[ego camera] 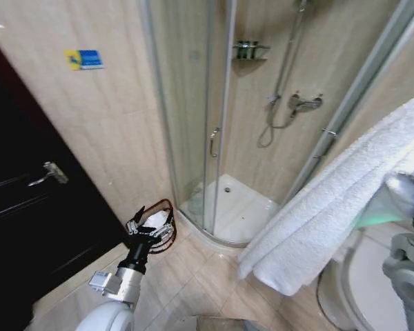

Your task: Discard the used towel into the hamper.

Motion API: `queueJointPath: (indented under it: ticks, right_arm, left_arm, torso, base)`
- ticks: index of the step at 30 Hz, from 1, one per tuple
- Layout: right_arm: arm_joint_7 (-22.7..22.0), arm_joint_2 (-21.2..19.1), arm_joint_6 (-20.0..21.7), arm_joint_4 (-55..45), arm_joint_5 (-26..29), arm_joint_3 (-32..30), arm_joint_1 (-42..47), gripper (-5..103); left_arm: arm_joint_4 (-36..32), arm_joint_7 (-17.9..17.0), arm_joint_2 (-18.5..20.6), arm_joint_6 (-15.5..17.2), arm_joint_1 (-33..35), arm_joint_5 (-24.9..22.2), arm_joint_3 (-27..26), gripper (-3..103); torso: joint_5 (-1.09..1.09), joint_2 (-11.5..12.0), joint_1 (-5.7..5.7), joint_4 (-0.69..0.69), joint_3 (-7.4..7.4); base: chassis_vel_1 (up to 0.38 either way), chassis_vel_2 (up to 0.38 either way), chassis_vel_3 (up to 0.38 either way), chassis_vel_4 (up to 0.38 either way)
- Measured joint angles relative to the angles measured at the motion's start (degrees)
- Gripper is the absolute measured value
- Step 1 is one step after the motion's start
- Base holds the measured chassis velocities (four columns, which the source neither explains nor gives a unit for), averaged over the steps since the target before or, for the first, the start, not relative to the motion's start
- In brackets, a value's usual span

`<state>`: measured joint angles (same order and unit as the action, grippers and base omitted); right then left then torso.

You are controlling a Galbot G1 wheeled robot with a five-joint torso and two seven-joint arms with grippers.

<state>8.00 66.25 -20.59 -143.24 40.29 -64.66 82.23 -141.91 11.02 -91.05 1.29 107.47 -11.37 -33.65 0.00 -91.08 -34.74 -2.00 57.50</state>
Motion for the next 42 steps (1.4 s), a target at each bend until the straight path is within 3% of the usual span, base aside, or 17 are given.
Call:
queueJointPath:
  ticks: [34, 42]
  right_arm:
    - [1.43, 0.80, -0.91, 0.00, -3.25, 3.12, -0.25, 8]
    - [2.00, 1.01, -1.04, 0.00, -4.13, 2.98, -0.04, 8]
  left_arm:
    - [0.00, 0.00, 0.00, 0.00, 0.00, 0.00, 0.00, 100]
    - [0.00, 0.00, 0.00, 0.00, 0.00, 0.00, 0.01, 100]
  torso:
    - [0.00, 0.03, 0.02, -0.03, -0.02]
    - [0.02, 0.03, 0.02, 0.02, -0.02]
  base:
    - [0.125, 0.126, 0.118, 0.120]
    - [0.015, 0.022, 0.014, 0.012]
